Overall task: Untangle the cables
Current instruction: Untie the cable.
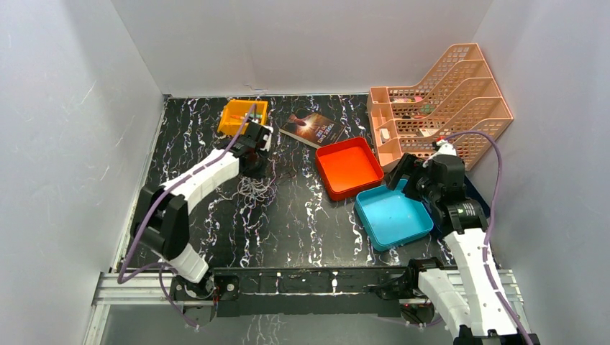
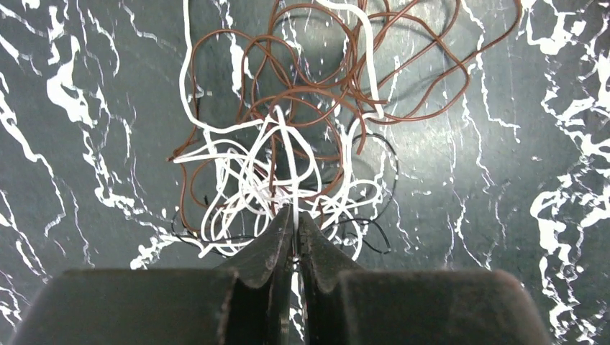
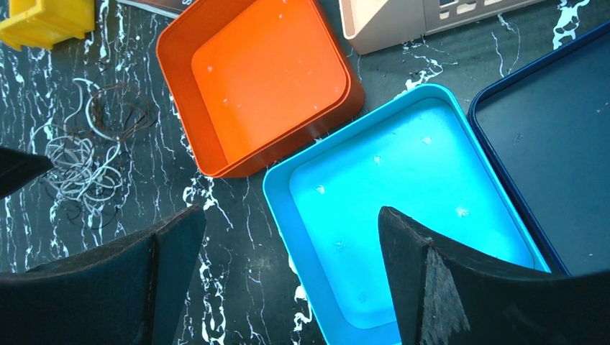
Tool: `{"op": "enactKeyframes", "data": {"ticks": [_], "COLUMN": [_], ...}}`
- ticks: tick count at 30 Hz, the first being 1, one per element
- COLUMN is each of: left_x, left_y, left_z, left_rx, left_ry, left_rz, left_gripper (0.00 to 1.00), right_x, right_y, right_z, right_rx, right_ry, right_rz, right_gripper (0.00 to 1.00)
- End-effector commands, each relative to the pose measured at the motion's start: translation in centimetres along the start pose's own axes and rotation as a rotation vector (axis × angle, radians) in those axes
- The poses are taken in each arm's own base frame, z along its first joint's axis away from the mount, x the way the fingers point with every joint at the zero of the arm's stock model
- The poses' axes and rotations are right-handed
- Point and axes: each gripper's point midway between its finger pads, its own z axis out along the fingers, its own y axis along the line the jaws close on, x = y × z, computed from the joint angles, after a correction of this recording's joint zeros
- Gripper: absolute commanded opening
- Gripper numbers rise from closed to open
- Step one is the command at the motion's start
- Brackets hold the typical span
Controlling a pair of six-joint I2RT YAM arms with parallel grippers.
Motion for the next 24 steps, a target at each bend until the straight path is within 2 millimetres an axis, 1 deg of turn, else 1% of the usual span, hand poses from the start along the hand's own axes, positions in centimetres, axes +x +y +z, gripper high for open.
{"op": "enactKeyframes", "data": {"ticks": [1,2,4,6,8,12,15,17,19,21,24], "left_x": [-0.1,-0.2,-0.6,-0.7,-0.9,-0.7,-0.5,-0.5,-0.3,-0.2,-0.2], "left_y": [0.2,-0.1,-0.7,-1.0,-0.8,-0.3,-0.5,-0.4,-0.3,-0.1,-0.1], "left_z": [-2.8,-3.3,-4.3,-4.9,-5.8,-6.4,-6.9,-7.2,-7.5,-7.7,-8.3], "left_rx": [0.037,0.065,0.115,0.145,0.153,0.141,0.156,0.159,0.155,0.151,0.156], "left_ry": [-0.092,-0.113,-0.165,-0.204,-0.240,-0.252,-0.258,-0.266,-0.271,-0.272,-0.280], "left_rz": [-0.057,-0.056,-0.056,-0.054,-0.061,-0.072,-0.080,-0.084,-0.086,-0.085,-0.086], "left_gripper": [0.09,0.12,0.29,0.44,0.51,0.55,0.57,0.59,0.61,0.63,0.66], "right_x": [0.4,1.0,1.9,1.7,1.5,1.5,2.2,3.0,3.4,3.8,4.3], "right_y": [0.1,0.4,0.6,0.9,1.2,0.9,0.0,-0.9,-1.3,-1.2,-0.4], "right_z": [1.2,1.5,2.1,2.7,3.2,4.4,5.3,6.1,6.7,7.3,7.9], "right_rx": [-0.011,-0.036,-0.042,-0.056,-0.066,-0.042,0.002,0.036,0.048,0.039,0.008], "right_ry": [0.030,0.063,0.132,0.137,0.130,0.117,0.104,0.102,0.093,0.093,0.100], "right_rz": [0.017,0.005,0.004,0.016,0.046,0.094,0.132,0.156,0.179,0.192,0.166], "right_gripper": [0.98,0.98,0.98,0.98,0.98,0.98,0.98,0.98,0.98,0.98,0.98]}}
